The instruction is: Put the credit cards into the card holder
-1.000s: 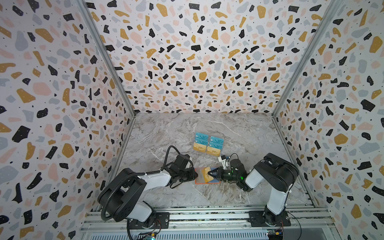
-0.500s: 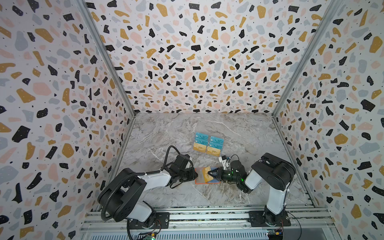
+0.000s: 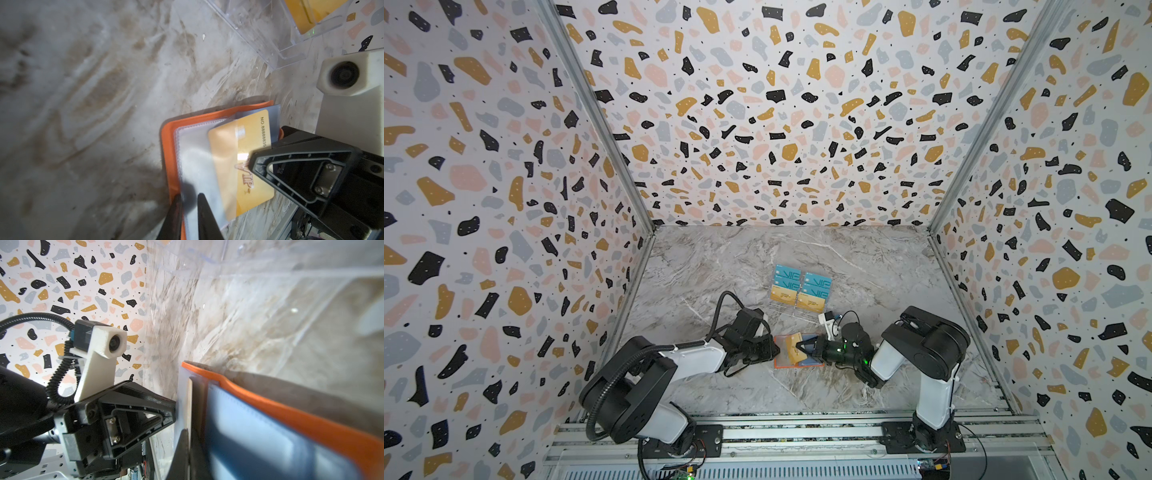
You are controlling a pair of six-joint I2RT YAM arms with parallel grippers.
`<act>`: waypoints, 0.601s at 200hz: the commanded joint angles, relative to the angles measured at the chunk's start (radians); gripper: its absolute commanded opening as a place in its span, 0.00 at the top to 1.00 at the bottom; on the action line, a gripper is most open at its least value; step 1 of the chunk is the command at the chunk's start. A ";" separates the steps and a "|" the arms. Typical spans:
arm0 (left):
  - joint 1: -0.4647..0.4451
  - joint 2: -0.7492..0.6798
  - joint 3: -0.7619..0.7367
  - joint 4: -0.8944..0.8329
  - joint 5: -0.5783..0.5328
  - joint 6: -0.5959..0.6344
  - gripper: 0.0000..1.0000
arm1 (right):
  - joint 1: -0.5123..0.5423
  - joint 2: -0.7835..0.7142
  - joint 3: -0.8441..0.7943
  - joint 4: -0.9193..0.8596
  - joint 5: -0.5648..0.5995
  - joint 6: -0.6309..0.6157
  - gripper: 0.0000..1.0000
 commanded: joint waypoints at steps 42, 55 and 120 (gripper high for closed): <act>-0.006 0.006 0.009 -0.055 0.017 0.002 0.82 | 0.068 -0.162 0.137 -0.620 0.126 -0.235 0.72; -0.006 0.007 0.009 -0.053 0.017 0.004 0.82 | 0.075 -0.192 0.151 -0.694 0.158 -0.268 0.66; -0.006 0.015 0.005 -0.045 0.018 0.005 0.82 | 0.121 -0.262 0.263 -1.001 0.280 -0.410 0.54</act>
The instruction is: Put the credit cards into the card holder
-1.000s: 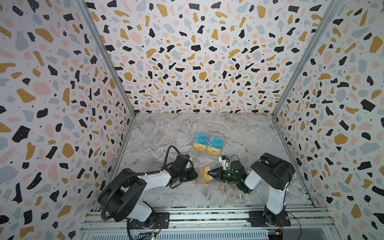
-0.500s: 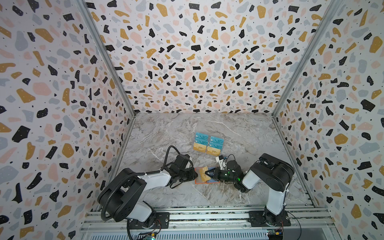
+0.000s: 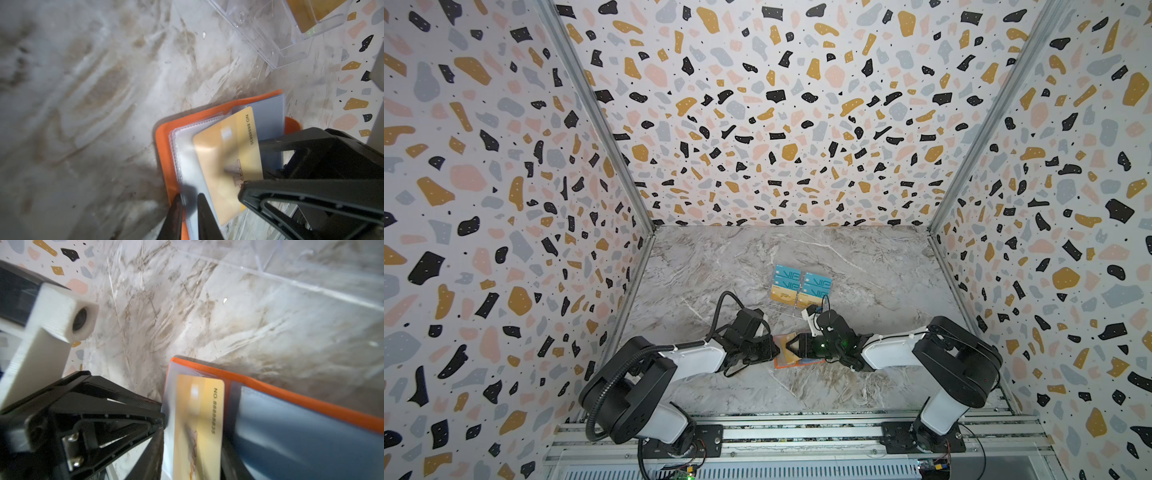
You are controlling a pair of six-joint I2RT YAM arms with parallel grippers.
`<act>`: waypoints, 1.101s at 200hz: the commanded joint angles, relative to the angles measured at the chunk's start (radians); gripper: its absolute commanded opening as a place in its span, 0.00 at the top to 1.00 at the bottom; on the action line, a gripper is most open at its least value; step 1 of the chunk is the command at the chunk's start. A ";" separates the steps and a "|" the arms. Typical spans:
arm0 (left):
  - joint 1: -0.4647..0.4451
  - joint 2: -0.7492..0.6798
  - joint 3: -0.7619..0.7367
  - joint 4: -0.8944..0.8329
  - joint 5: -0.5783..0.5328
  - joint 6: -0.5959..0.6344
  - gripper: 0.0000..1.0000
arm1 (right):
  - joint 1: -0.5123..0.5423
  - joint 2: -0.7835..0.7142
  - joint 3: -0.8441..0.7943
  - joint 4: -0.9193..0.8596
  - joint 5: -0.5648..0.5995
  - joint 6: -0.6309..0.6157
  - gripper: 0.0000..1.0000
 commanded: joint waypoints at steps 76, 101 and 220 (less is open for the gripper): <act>-0.006 0.017 0.005 -0.044 0.015 0.011 0.82 | -0.014 -0.105 0.058 -0.289 0.120 -0.139 0.47; -0.006 0.015 0.007 -0.046 0.012 0.011 0.82 | -0.014 -0.097 0.065 -0.304 0.093 -0.146 0.47; -0.006 -0.001 0.007 -0.049 0.011 0.003 0.82 | 0.035 0.003 0.160 -0.370 -0.001 -0.180 0.51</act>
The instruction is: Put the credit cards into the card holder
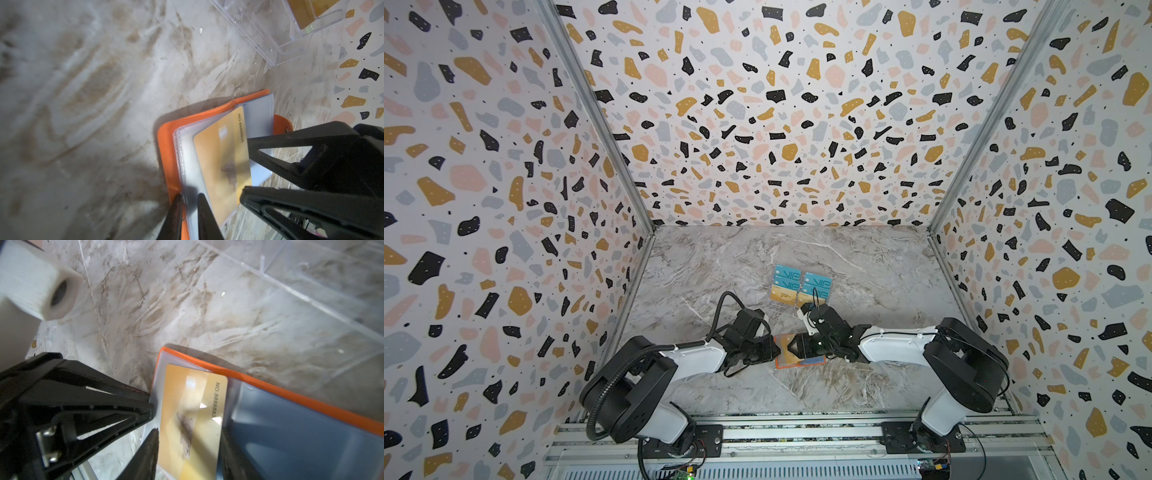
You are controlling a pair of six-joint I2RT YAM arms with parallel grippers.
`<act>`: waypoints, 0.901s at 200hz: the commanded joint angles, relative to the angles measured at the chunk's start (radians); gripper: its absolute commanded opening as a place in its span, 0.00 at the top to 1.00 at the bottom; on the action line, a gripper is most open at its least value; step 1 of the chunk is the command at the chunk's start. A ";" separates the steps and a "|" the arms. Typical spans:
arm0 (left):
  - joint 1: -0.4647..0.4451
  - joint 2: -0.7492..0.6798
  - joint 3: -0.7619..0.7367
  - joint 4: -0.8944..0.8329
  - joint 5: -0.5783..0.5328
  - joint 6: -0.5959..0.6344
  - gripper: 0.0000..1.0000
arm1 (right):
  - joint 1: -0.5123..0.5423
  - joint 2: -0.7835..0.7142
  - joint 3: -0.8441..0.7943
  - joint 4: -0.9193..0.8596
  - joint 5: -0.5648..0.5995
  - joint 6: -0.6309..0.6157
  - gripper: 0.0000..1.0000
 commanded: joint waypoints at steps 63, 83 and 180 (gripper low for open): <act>-0.005 -0.013 -0.004 -0.041 -0.004 -0.004 0.82 | 0.047 0.027 0.064 -0.075 -0.031 0.049 0.53; -0.005 -0.016 -0.012 -0.028 -0.003 -0.011 0.80 | 0.057 0.030 0.055 -0.045 -0.034 0.083 0.53; -0.005 -0.016 -0.007 -0.030 -0.007 -0.003 0.78 | 0.073 -0.031 0.049 -0.061 0.027 0.082 0.53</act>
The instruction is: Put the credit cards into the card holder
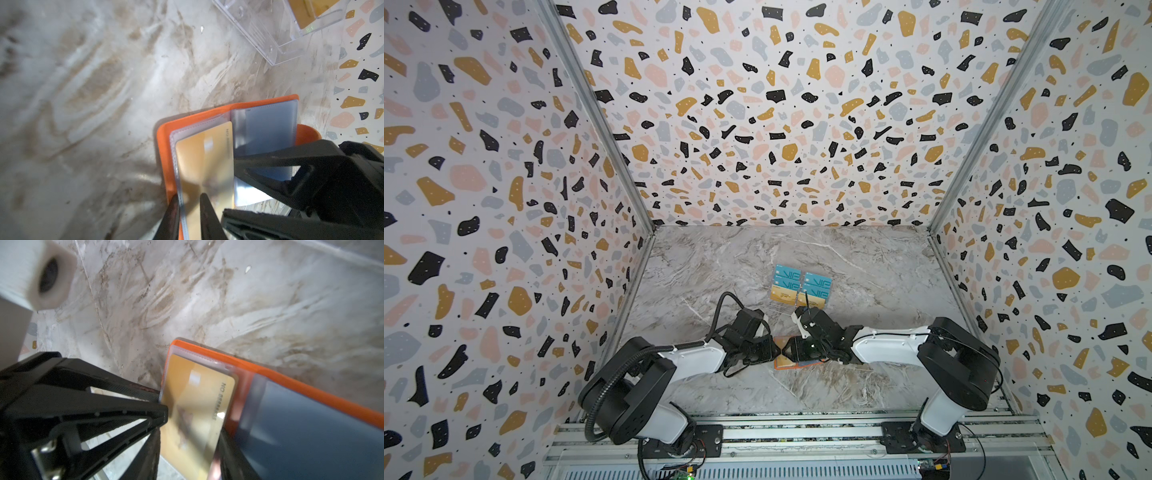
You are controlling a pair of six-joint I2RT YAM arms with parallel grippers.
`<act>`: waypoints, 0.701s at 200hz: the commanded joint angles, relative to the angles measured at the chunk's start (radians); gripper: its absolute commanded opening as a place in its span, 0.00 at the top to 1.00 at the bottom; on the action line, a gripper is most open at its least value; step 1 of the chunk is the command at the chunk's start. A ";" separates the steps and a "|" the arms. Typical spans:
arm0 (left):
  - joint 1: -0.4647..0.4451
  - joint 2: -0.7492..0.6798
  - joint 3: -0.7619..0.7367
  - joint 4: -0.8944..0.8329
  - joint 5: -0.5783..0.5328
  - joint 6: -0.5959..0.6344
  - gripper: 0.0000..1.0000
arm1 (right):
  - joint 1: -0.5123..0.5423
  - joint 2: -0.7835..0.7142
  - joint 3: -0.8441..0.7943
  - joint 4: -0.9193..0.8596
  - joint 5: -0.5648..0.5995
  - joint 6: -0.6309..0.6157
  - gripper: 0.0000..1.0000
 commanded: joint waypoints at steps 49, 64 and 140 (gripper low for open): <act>-0.005 0.018 0.053 -0.087 -0.043 0.013 0.76 | -0.005 -0.107 0.012 -0.170 0.065 -0.135 0.48; -0.005 -0.005 0.077 -0.121 -0.080 -0.003 0.74 | -0.042 -0.111 -0.004 -0.155 0.015 -0.159 0.51; -0.019 -0.141 0.231 -0.389 -0.187 0.008 0.65 | -0.173 -0.194 -0.026 -0.145 -0.058 -0.279 0.63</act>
